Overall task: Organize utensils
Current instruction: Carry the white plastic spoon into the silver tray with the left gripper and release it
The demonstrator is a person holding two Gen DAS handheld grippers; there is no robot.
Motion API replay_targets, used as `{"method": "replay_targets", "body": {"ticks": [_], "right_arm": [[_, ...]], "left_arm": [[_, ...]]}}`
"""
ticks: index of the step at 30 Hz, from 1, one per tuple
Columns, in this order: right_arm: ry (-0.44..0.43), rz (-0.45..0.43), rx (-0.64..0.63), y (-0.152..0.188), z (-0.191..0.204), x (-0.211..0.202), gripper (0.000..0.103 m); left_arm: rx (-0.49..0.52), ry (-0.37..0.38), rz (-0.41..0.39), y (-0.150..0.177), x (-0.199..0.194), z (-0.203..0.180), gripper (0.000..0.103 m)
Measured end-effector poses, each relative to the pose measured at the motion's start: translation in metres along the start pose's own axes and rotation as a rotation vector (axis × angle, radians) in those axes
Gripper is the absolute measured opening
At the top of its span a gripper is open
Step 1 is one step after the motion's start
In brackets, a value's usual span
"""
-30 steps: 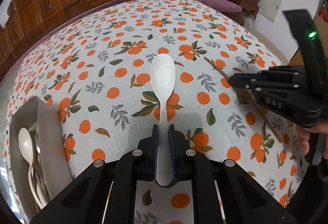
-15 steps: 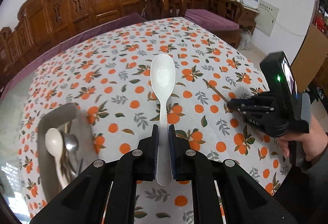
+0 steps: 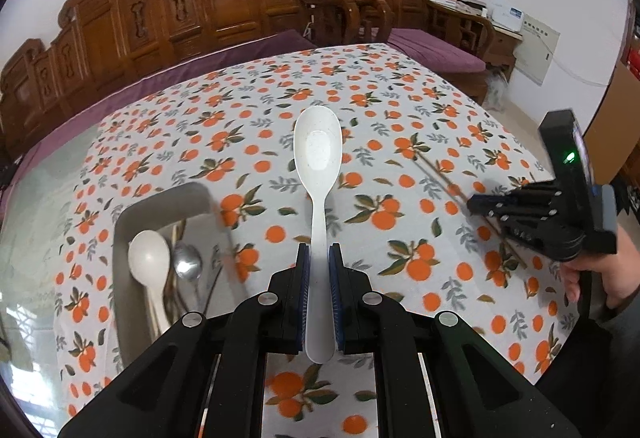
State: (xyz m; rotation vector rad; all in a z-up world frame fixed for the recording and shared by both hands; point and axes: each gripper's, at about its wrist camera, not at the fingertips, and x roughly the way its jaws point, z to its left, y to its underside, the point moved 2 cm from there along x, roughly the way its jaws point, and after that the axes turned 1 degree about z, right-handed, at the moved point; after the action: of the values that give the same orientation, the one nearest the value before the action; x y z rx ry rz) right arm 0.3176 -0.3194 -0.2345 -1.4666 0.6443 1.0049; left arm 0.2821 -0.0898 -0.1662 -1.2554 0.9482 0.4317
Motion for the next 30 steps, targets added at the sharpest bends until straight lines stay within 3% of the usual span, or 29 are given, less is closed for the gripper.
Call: {"method": "replay_targets", "body": {"ticks": [8,24,26,30], "right_arm": [[-0.036,-0.037,-0.043,-0.005,0.029,-0.006,0.006],[-0.085,-0.113,-0.079,-0.010,0.069,-0.022,0.006],[-0.082,-0.110,-0.086,-0.010,0.072,-0.021,0.006],[-0.077,-0.097,-0.102,-0.009,0.077,-0.016,0.006]], "left_arm": [[0.011,-0.044,0.001,0.009,-0.005,0.023,0.009],[-0.092,-0.113,0.035,0.039,0.003,0.097,0.009],[-0.109,-0.105,0.041,0.043,0.008,0.102,0.000],[-0.127,-0.104,0.048,0.048,0.017,0.106,0.000]]}}
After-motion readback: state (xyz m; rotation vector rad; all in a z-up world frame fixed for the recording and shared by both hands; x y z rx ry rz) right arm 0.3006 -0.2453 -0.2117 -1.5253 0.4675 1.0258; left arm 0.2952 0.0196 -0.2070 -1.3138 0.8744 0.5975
